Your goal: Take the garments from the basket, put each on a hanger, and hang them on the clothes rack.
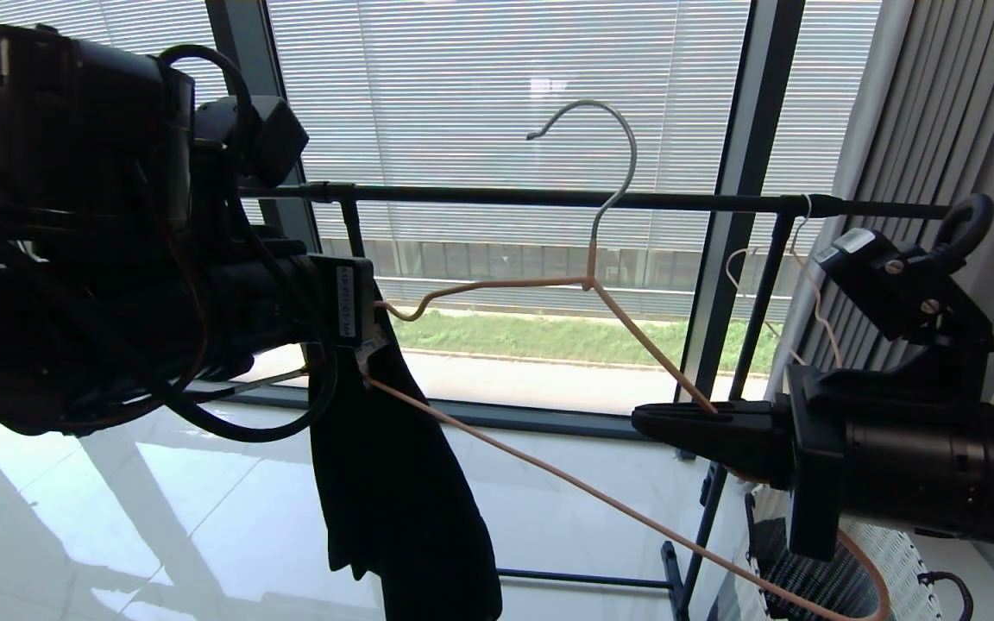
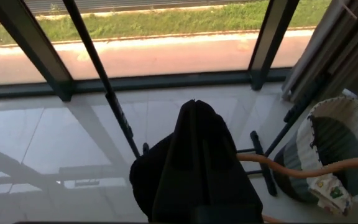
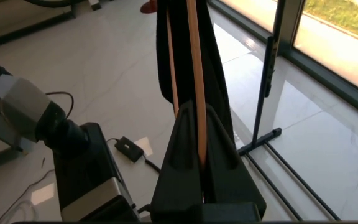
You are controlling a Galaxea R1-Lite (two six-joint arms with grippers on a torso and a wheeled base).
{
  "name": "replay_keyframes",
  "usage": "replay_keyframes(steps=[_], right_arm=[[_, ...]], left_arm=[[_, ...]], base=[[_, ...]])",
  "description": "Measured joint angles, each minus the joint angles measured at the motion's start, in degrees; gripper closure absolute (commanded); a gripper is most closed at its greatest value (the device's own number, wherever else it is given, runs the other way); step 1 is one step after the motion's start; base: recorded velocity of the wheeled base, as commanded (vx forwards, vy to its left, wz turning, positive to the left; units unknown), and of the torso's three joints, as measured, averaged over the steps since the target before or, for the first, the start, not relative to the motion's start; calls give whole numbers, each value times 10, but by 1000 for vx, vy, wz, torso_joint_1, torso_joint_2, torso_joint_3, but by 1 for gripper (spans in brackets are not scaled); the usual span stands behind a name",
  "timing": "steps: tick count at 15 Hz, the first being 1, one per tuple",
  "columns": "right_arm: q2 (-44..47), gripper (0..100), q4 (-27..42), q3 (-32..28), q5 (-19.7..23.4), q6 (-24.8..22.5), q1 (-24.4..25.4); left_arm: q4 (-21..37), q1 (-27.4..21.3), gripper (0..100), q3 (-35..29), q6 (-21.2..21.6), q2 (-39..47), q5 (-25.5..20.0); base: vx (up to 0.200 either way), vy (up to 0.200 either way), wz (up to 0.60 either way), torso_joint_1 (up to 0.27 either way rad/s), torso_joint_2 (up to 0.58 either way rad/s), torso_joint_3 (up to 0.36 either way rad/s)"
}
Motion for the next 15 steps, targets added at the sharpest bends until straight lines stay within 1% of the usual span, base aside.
replay_keyframes(steps=[2,5,7,8,9,10,11,15], right_arm=[[10,100,-7,-3,0,0,1],[31,100,-26,-8,-2,0,9],[48,100,-39,-16,-4,5,21],[57,100,-45,-21,-7,11,30],[68,100,-55,-28,-15,15,39],[79,100,-67,-34,-33,19,49],[90,100,-73,-40,-50,24,58],[127,100,-109,-50,-91,41,90]], left_arm=[[0,-17,100,-2,-7,-2,0],[-1,-52,100,-13,-40,-3,0],[-6,-73,100,-23,-45,-3,0],[-17,-82,100,-29,-45,-1,0],[-34,-90,100,-35,-45,2,0],[-38,-94,100,-38,-44,4,1],[-38,-97,100,-40,-44,6,1],[-40,-103,100,-49,-45,8,4]], base=[[0,0,0,0,0,0],[0,0,0,0,0,0],[0,0,0,0,0,0],[0,0,0,0,0,0],[0,0,0,0,0,0],[0,0,0,0,0,0],[0,0,0,0,0,0],[0,0,0,0,0,0]])
